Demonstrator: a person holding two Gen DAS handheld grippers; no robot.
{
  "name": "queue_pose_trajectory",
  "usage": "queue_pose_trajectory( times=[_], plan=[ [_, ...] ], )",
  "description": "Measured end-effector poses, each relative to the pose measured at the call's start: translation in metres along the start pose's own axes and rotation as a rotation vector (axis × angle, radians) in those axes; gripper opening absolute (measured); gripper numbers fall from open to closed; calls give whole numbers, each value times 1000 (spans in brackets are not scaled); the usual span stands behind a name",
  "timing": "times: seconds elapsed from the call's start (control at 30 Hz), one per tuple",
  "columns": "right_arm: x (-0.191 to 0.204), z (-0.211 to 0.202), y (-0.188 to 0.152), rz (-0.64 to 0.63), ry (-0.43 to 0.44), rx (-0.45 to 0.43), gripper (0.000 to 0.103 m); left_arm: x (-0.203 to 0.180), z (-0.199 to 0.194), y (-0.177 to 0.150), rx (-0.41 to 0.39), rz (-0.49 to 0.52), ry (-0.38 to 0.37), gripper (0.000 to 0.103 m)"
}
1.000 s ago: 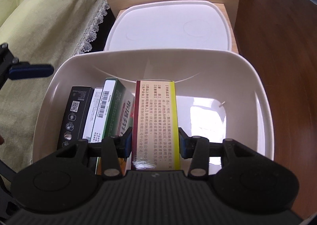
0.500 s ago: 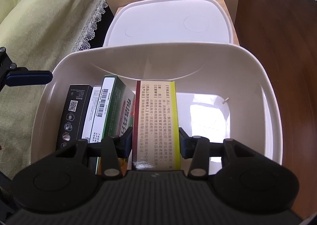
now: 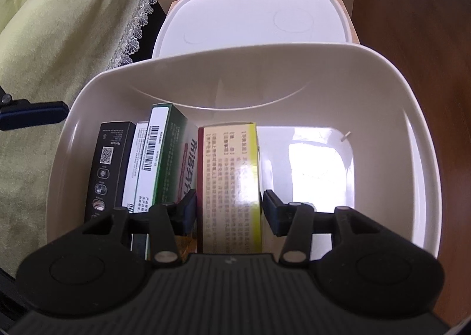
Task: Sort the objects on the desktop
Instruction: 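Lower the tan-pink box into the basin beside the ibuprofen box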
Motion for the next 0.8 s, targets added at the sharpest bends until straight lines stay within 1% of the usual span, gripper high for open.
queue_pose_trajectory(
  times=[0.2,0.3,0.43,0.57,0.63,0.7,0.8],
  plan=[
    [2,-7,4,19,24,-20,46,1,0,0,-1,-5,2,103],
    [-1,-16,9,53,47,-50,46,2,0,0,-1,-6,4,103],
    [-4,-33,19,89,64,-115,47,3,-1,0,-3,-5,10,103],
    [-14,-43,25,109,23,-143,47,5,-1,0,-4,-12,17,103],
    [-23,-41,27,161,42,-126,47,5,-1,0,-2,-11,19,103],
    [-31,-36,25,218,61,-88,47,4,-1,-1,0,-6,18,103],
    [-35,-29,16,299,118,-38,47,4,0,-1,3,-1,19,103]
  ],
)
Point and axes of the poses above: each gripper's, at about its wrist camera, not at the fingertips, and z roughly the way its jaws point, x to its left, y to its top, the point moved 7 cm from there along z, roughly the way its jaws point, and after that the axes turned 4 degrees about z, right-handed, at the moved point
